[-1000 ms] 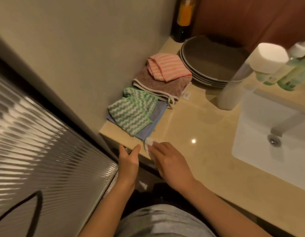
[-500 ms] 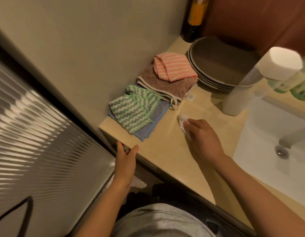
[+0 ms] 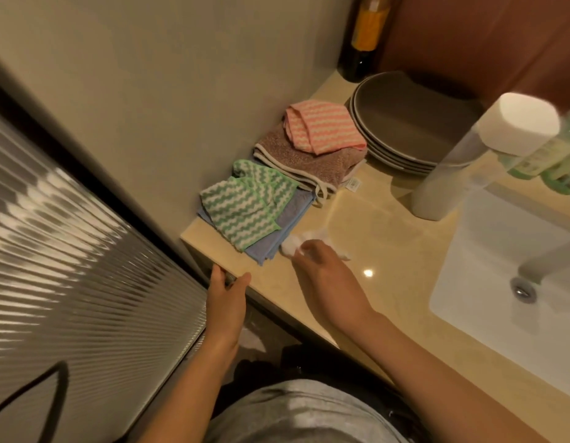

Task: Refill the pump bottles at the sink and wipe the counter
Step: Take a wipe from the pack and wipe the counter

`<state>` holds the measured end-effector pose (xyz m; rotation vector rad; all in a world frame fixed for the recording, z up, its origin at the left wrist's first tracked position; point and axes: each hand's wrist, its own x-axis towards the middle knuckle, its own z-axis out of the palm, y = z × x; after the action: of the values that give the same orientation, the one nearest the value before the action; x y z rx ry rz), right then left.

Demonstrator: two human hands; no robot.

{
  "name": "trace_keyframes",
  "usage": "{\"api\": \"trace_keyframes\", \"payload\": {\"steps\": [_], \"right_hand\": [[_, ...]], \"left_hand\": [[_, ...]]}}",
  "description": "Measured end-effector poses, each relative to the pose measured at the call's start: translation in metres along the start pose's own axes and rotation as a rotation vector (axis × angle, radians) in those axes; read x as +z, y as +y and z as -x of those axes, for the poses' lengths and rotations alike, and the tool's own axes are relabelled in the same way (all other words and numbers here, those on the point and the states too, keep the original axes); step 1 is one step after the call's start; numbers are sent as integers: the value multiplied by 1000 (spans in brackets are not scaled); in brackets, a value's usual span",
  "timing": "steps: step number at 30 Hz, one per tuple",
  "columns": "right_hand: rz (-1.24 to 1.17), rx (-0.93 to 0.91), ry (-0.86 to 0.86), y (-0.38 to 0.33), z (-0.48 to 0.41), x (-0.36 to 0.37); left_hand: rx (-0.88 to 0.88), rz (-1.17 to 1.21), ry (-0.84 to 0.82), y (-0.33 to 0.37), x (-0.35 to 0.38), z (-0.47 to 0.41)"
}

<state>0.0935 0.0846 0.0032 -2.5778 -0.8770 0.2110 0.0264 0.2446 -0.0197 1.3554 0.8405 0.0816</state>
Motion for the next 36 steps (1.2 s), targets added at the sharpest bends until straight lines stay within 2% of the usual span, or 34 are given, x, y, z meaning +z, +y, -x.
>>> {"api": "trace_keyframes", "payload": {"steps": [2, 4, 6, 9, 10, 12, 15, 20, 23, 31, 36], "right_hand": [[-73, -13, -25, 2, 15, 0], [-47, 6, 34, 6, 26, -6], [21, -13, 36, 14, 32, -14], [-9, -76, 2, 32, 33, -22], [89, -115, 36, 39, 30, -25], [131, -157, 75, 53, 25, -29], [165, -68, 135, 68, 5, -43], [168, 225, 301, 82, -33, -44], [106, 257, 391, 58, -41, -32], [116, -36, 247, 7, 6, 1], [106, -22, 204, 33, 50, -11]], "left_hand": [[-2, -9, 5, -1, 1, -1], [-13, -24, 15, -4, 1, -5], [-17, -44, 17, -6, 1, -7], [-39, -72, 17, -7, 2, -10], [-47, -77, 17, -8, 3, -11], [-55, -86, 16, -8, 3, -11], [-47, -95, 14, -7, 2, -10], [-19, -103, 4, -5, 2, -7], [0, -107, 1, -5, 2, -5], [30, -129, 33, -2, 8, -2], [26, -179, 81, 0, 14, 0]]}}
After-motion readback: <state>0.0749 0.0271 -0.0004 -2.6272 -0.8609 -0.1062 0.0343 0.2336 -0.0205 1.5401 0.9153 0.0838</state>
